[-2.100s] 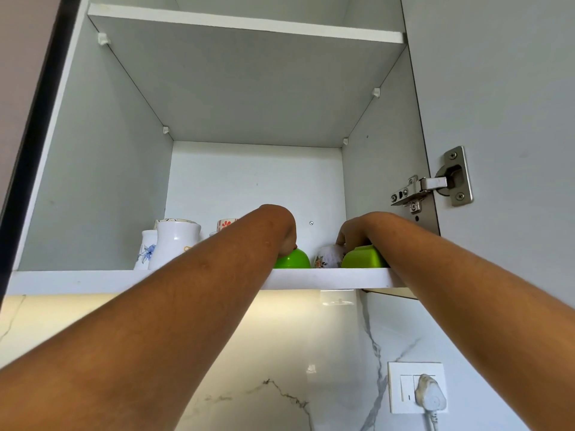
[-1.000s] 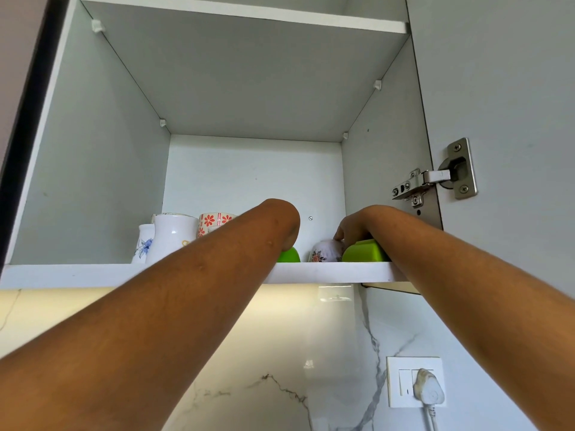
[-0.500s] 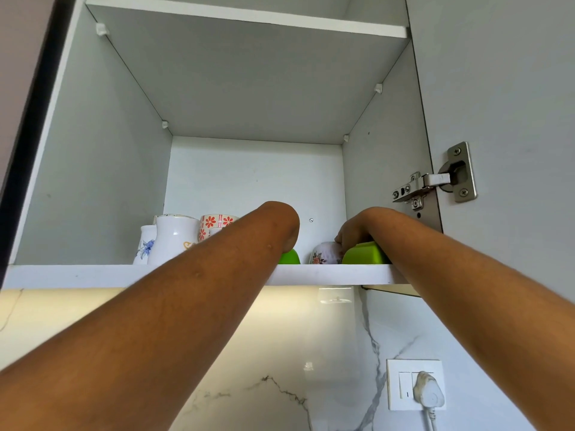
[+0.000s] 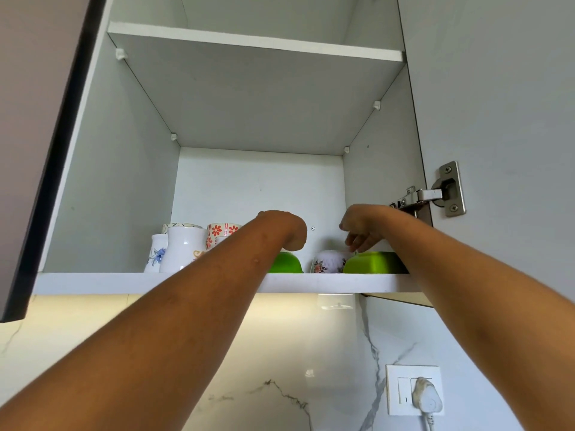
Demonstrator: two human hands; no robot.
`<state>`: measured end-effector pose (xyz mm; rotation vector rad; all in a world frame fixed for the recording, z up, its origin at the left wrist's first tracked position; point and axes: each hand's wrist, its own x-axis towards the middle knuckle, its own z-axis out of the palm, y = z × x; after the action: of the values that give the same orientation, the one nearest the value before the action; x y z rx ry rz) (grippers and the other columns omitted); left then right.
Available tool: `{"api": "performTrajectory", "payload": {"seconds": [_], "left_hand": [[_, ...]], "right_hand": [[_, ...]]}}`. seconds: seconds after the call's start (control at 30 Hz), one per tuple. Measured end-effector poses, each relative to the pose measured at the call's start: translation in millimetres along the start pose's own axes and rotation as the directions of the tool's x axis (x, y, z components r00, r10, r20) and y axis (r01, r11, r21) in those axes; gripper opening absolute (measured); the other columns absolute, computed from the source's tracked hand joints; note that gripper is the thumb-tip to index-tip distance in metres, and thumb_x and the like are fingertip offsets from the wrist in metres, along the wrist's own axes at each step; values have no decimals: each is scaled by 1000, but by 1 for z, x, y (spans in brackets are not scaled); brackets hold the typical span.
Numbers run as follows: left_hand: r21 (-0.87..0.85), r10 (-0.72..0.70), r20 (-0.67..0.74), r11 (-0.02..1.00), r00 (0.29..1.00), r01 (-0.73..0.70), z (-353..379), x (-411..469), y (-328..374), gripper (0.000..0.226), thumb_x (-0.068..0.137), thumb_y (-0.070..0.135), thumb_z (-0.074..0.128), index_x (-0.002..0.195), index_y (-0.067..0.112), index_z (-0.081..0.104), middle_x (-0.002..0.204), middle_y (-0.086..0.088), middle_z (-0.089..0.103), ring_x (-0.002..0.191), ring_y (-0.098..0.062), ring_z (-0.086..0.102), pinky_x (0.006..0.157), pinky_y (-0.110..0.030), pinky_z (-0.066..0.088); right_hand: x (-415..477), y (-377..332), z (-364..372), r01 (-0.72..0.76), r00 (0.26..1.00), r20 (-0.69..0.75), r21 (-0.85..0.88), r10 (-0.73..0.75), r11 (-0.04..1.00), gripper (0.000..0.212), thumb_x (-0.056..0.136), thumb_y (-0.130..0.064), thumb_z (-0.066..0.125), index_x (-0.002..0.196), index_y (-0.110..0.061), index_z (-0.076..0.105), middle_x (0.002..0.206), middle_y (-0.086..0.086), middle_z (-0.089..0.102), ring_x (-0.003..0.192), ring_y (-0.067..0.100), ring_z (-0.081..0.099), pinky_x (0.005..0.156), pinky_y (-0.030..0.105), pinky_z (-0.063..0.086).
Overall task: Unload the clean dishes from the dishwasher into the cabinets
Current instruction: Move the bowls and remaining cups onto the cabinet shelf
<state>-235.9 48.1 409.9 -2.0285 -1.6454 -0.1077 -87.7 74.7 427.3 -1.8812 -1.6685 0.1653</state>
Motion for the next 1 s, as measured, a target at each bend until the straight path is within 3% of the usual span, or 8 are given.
{"api": "performTrajectory", "payload": {"seconds": [0.1,0.2,0.33,0.4,0.6,0.77,0.87,1.0], "left_hand": [[-99,78,-56,992,995,-83,-5,-22,1,53,95,3,29,143,21,37,151,2,32,138,-22,31,110,-30,28],[-168,106,-84,979,991,-119,-8,-41,-2,51,95,3,32,143,21,39,151,4,34,138,-18,31,108,-26,26],[-231,67,-95,969,993,-88,-4,-66,0,45,99,8,33,142,18,41,150,1,36,136,-19,34,105,-24,29],[-268,47,-107,961,993,-74,0,-73,0,42,98,10,35,139,16,45,147,-2,40,133,-21,39,105,-26,32],[-378,-51,-205,925,978,-31,16,-82,-2,37,93,17,41,123,25,60,131,-1,55,120,-24,49,99,-37,40],[-465,-151,-257,885,955,15,29,-89,-7,33,91,22,41,116,30,63,125,1,58,120,-24,48,109,-47,25],[-495,-215,-338,869,916,21,38,-97,-8,32,93,23,37,112,32,61,118,2,62,115,-22,51,111,-50,19],[-499,-308,-508,866,804,16,56,-117,-1,29,96,27,35,109,28,61,107,1,67,104,-24,57,107,-43,25]], "right_hand": [[-21,-4,-3,21,1000,-3,59,-21,998,42,103,-23,32,126,9,46,117,19,60,89,28,57,78,36,51],[-58,-11,-6,55,997,68,-284,-37,957,52,101,-38,36,139,-3,37,129,12,57,70,19,57,65,31,47],[-91,-11,-6,59,977,201,-559,67,827,65,95,-46,45,146,-8,30,151,11,33,129,30,43,94,34,39],[-96,-11,-1,77,977,203,-601,59,795,63,93,-45,50,142,-7,37,148,13,36,130,32,41,97,36,40],[-94,-21,21,125,992,58,-518,-111,846,54,85,-51,58,124,-13,55,122,7,57,110,27,56,87,33,43],[-90,-15,41,68,969,-191,-404,-157,912,55,76,-58,59,116,-21,55,93,-2,52,92,22,53,73,29,39],[-91,-7,39,107,963,-208,-289,-172,951,73,77,-74,45,124,-19,53,119,4,58,109,25,55,79,33,41],[-102,6,31,149,952,-255,-94,-168,984,75,90,-68,27,130,-10,51,135,13,52,120,32,50,92,38,41]]}}
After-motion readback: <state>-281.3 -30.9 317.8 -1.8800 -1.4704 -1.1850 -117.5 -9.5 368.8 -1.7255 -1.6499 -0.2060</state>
